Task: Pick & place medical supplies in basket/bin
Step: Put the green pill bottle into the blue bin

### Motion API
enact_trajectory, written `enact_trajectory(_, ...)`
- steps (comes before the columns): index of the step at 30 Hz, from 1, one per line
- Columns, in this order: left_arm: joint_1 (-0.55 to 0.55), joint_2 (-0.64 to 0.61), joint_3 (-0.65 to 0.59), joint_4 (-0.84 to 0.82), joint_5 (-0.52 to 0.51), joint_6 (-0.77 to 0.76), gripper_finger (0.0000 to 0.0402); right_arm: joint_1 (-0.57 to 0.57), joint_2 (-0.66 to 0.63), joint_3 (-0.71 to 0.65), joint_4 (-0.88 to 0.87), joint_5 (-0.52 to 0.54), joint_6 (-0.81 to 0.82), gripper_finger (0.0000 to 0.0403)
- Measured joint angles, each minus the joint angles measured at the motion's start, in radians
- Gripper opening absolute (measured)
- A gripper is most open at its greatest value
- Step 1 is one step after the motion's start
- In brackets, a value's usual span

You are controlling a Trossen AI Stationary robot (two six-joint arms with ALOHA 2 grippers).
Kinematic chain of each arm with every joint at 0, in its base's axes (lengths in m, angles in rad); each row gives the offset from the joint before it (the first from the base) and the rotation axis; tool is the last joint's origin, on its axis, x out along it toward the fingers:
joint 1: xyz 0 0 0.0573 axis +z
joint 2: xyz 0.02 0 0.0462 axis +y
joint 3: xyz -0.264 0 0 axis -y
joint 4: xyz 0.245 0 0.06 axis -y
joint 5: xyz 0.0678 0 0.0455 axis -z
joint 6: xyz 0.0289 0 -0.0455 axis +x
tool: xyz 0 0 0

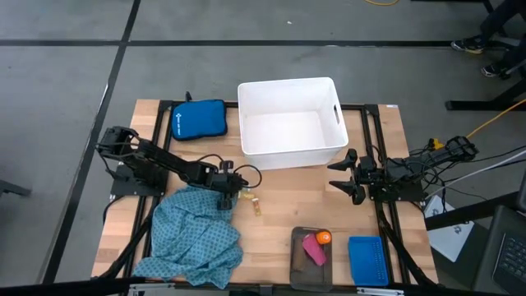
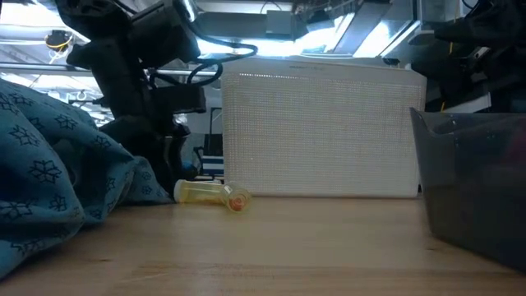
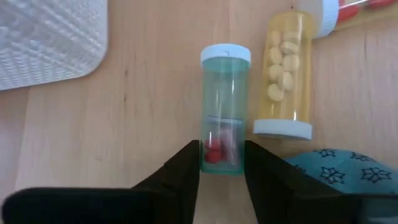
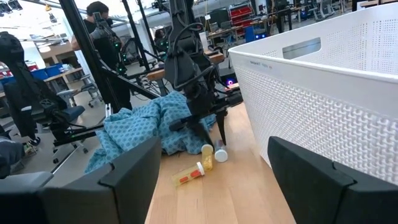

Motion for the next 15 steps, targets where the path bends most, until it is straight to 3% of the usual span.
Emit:
enact_trajectory(6, -0.005, -0.05, -0.001, -0.005, -0.001, 0.0, 0.0071, 0.0, 0.0, 0.0, 0.0, 0.0, 0.0, 0.0297)
enact_trajectory(15, -0.029, -0.266, 0.0, 0.022, -0.003, 0.041, 0.0079, 0.0, 0.0, 0.0, 0.0, -0.003, 0.0, 0.0297)
